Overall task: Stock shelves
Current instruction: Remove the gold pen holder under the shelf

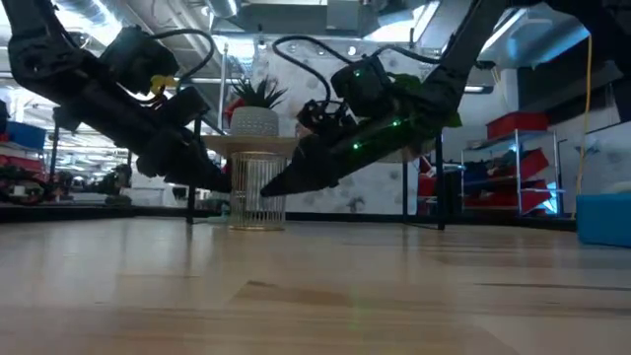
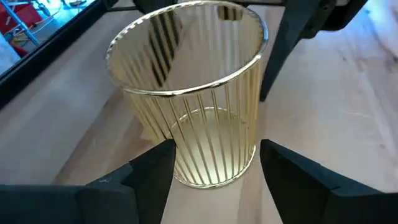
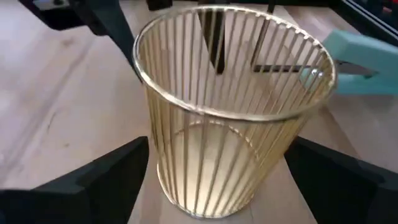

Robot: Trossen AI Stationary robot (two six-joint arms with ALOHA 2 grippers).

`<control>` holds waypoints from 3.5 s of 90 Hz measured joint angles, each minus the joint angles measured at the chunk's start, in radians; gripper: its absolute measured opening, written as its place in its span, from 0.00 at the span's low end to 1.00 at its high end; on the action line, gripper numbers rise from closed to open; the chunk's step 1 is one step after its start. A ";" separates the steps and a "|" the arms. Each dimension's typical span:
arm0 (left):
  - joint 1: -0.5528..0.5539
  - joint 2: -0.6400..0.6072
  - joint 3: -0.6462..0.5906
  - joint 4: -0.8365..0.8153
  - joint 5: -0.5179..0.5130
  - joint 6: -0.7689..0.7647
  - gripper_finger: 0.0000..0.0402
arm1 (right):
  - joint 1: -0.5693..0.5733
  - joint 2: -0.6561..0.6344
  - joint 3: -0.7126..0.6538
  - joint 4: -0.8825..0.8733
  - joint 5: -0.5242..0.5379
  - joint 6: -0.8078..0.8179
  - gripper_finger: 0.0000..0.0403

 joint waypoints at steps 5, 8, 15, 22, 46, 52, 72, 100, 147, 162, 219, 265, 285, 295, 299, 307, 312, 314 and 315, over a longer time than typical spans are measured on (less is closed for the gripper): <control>-0.001 0.000 0.008 -0.003 0.003 0.000 0.55 | 0.000 0.010 0.017 -0.009 0.000 0.023 0.88; 0.000 0.000 0.012 -0.007 0.009 0.000 0.55 | 0.000 0.015 0.027 -0.012 0.003 0.038 0.88; 0.000 0.000 0.022 -0.010 0.023 -0.002 0.55 | -0.001 0.019 0.040 -0.021 0.005 0.052 0.88; 0.000 0.000 0.023 -0.008 0.027 -0.004 0.55 | -0.001 0.019 0.044 -0.023 0.003 0.049 0.88; -0.022 0.022 0.024 -0.011 0.057 -0.025 0.55 | 0.011 0.020 0.052 -0.027 -0.075 0.050 0.88; -0.036 0.023 0.024 -0.011 0.059 -0.033 0.54 | 0.021 0.020 0.052 -0.025 -0.079 0.052 0.88; -0.109 0.021 0.027 -0.061 0.045 -0.080 0.52 | 0.065 0.014 0.055 -0.061 -0.071 0.069 0.85; -0.197 0.001 0.032 -0.119 0.057 -0.171 0.51 | 0.134 -0.043 0.058 -0.177 -0.028 0.087 0.79; -0.231 -0.009 0.027 -0.353 -0.068 -0.319 0.51 | 0.276 -0.304 0.003 -0.526 0.067 0.136 0.78; -0.263 -0.010 0.027 -0.352 -0.096 -0.319 0.51 | 0.372 -0.491 -0.168 -0.526 0.178 0.336 0.78; -0.300 -0.010 0.026 -0.302 -0.114 -0.410 0.51 | 1.090 -0.682 -0.380 -1.010 0.896 1.415 0.79; -0.480 -0.010 0.026 -0.203 -0.140 -0.607 0.51 | 1.257 -0.547 -0.375 -1.238 0.926 1.739 0.81; -0.531 -0.010 0.026 -0.183 -0.198 -0.615 0.51 | 1.257 -0.582 -0.352 -1.267 0.818 1.714 0.97; -0.535 -0.010 0.026 -0.182 -0.210 -0.618 0.51 | 1.257 -0.586 -0.289 -1.381 0.791 1.716 0.97; -0.534 -0.010 0.026 -0.183 -0.211 -0.620 0.51 | 1.257 -0.587 -0.261 -1.437 0.791 1.716 0.96; -0.534 -0.010 0.026 -0.183 -0.212 -0.622 0.51 | 1.257 -0.587 -0.201 -1.578 0.793 1.718 0.96; -0.534 -0.010 0.026 -0.183 -0.211 -0.622 0.51 | 1.257 -0.587 -0.159 -1.663 0.810 1.728 0.96; -0.534 -0.010 0.026 -0.183 -0.211 -0.621 0.51 | 1.257 -0.587 -0.142 -1.694 0.816 1.732 0.96; -0.534 -0.010 0.026 -0.183 -0.211 -0.621 0.51 | 1.257 -0.587 -0.133 -1.710 0.821 1.733 0.96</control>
